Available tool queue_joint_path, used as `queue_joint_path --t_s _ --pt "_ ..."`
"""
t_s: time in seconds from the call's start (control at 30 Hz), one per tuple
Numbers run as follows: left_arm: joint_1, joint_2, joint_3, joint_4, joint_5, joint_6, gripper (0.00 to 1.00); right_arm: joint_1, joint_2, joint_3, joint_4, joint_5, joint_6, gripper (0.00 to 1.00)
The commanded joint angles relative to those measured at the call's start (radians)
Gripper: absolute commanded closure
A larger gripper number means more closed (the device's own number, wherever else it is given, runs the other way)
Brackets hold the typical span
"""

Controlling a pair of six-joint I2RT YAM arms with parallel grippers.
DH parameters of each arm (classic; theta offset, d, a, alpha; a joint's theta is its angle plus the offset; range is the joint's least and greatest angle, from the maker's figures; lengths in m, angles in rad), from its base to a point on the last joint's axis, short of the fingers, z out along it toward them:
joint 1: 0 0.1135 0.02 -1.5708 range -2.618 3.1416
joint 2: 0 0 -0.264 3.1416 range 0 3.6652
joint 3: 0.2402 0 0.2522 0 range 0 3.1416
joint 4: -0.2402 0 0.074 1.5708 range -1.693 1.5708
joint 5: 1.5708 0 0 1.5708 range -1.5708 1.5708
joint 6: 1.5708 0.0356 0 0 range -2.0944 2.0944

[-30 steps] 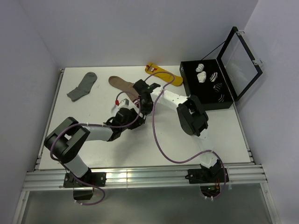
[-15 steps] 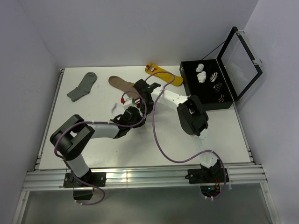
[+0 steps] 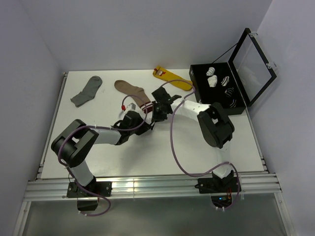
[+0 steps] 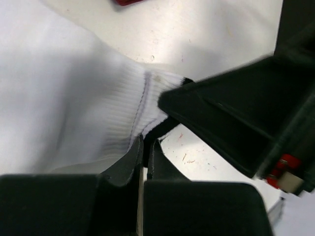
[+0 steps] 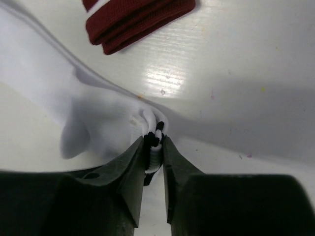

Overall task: Roll the socks
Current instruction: Roll the sock at the center of the board.

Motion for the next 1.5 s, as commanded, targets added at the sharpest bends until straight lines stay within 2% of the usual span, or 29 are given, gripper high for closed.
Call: queue_joint_path --t_s 0.0,0.17,0.4,0.53,0.73,1.17,1.3,1.47 --pt "0.04 0.04 -0.059 -0.009 0.068 -0.06 1.0 -0.036 -0.12 -0.098 0.153 -0.151 0.049 0.72" --pt "0.071 0.062 -0.074 0.039 0.149 -0.097 1.0 -0.086 -0.195 -0.27 0.4 -0.297 0.106 0.61" --pt "0.109 0.1 -0.11 0.126 0.244 -0.155 1.0 -0.132 -0.259 -0.52 0.729 -0.389 0.152 0.59" --pt "0.126 0.103 -0.122 0.16 0.28 -0.175 1.0 -0.162 -0.23 -0.58 0.888 -0.435 0.203 0.56" --pt "0.141 0.114 -0.139 0.2 0.317 -0.198 1.0 -0.166 -0.166 -0.6 1.025 -0.478 0.246 0.5" --pt "0.163 0.116 -0.166 0.237 0.343 -0.22 1.0 -0.194 -0.092 -0.649 1.172 -0.5 0.309 0.53" --pt "0.164 0.119 -0.165 0.237 0.341 -0.218 1.0 -0.194 -0.13 -0.613 1.074 -0.451 0.257 0.57" --pt "0.164 0.114 -0.162 0.227 0.333 -0.207 1.0 -0.176 -0.187 -0.493 0.786 -0.331 0.175 0.57"
